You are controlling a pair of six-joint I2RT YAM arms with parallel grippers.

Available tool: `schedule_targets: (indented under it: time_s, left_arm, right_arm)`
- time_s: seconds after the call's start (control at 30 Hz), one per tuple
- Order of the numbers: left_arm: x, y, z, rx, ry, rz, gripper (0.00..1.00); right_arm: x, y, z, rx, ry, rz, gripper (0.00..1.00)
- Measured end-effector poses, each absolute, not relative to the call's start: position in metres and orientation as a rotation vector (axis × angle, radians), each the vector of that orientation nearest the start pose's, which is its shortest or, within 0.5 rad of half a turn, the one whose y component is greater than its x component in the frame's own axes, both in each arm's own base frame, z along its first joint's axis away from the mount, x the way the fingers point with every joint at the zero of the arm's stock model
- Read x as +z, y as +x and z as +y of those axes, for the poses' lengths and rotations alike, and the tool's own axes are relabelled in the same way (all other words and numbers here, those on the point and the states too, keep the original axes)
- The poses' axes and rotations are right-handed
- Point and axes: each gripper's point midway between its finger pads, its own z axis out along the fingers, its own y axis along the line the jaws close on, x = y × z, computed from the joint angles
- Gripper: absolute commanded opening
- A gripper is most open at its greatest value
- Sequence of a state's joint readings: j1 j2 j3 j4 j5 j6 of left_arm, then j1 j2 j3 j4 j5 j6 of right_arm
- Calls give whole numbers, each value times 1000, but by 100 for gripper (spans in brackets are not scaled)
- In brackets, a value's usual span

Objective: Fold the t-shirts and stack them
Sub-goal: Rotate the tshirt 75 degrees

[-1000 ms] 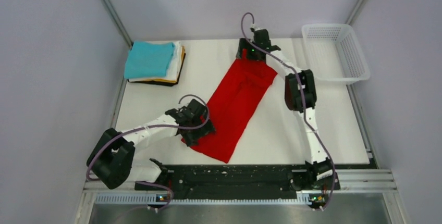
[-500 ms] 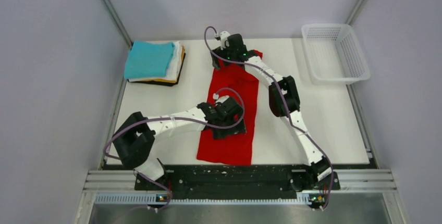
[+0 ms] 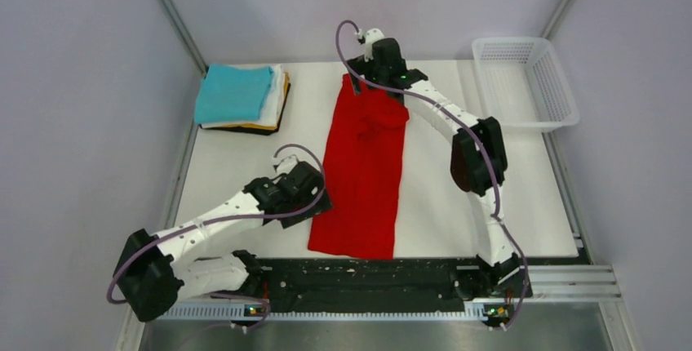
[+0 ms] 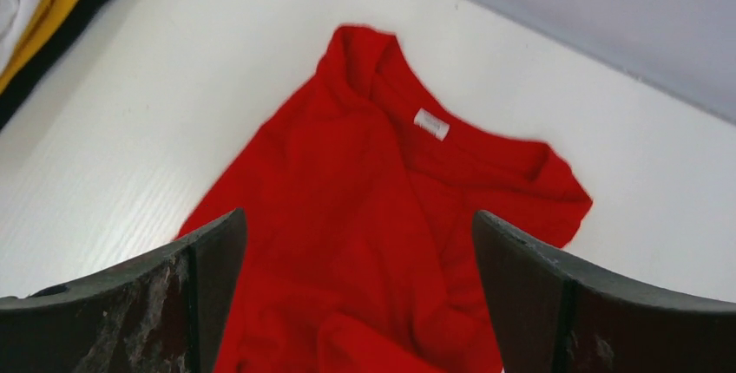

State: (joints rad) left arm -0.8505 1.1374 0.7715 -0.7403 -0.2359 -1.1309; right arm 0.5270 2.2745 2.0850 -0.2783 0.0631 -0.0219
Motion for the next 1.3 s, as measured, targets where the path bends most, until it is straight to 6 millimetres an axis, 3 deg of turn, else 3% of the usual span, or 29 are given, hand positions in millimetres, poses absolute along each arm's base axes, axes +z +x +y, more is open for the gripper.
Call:
schedule_targets:
  time_s: [0.13,0.2,0.37,0.47,0.7,0.8,0.97,1.3]
  left_arm:
    - [62,177,-142,-273,-594,2657,99]
    - [60,178,-135,-265,-594,2669,99]
    - [68,186,-137,-265,-512,2681,99]
    - [68,188,-138,-262,-482,2686,99]
    - [62,187,-137,-251,-476,2718,99]
    - [62,188,-136,-250,-477,2718,99]
    - [62,189,-134,-246,-475,2716,99]
    - [59,190,-133,-231,-473,2727,99]
  right_arm:
    - [169,528,301,288,-545,2040,99]
    - [166,517,309,367,-569,2055,99]
    - [157,499,328,526,-612,2093,99]
    - [141,496,332,555,-628,2128,99]
    - [72,494,331,509,-675,2281,99]
    - [55,485,323,475,-691,2340,99]
    - [39,469,310,424,-730,2373,99]
    - [52,434,283,382,-731,2379,99]
